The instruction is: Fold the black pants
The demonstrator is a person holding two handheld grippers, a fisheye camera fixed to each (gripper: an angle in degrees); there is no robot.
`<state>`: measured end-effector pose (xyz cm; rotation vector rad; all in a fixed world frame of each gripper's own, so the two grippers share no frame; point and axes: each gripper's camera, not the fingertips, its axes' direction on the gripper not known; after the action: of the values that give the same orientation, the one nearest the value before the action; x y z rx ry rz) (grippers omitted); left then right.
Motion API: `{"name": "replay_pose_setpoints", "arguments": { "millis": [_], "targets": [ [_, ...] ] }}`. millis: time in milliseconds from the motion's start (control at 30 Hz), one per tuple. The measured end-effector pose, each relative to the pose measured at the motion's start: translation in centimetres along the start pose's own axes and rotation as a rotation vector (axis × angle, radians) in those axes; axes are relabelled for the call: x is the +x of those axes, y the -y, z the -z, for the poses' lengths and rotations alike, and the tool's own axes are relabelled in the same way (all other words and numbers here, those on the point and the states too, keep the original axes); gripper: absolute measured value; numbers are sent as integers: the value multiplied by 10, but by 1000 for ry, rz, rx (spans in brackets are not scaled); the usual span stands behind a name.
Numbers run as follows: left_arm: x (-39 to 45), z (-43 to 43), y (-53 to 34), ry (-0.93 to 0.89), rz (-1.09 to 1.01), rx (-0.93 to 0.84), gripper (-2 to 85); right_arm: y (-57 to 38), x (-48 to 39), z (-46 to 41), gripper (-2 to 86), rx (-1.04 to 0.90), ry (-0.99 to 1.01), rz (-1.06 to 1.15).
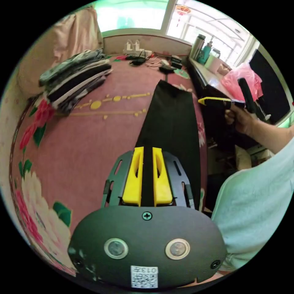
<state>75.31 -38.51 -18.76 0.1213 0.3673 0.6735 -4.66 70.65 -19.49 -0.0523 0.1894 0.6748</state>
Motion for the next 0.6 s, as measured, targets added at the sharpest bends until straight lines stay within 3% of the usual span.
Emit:
{"name": "replay_pose_setpoints", "arguments": {
  "millis": [300,600],
  "targets": [
    [-18,-82,183,-97,-286,-138,98,-14,89,-1,121,22,85,-160],
    [-29,-110,225,-142,-390,-233,113,-30,123,6,99,8,127,-198]
  ]
}}
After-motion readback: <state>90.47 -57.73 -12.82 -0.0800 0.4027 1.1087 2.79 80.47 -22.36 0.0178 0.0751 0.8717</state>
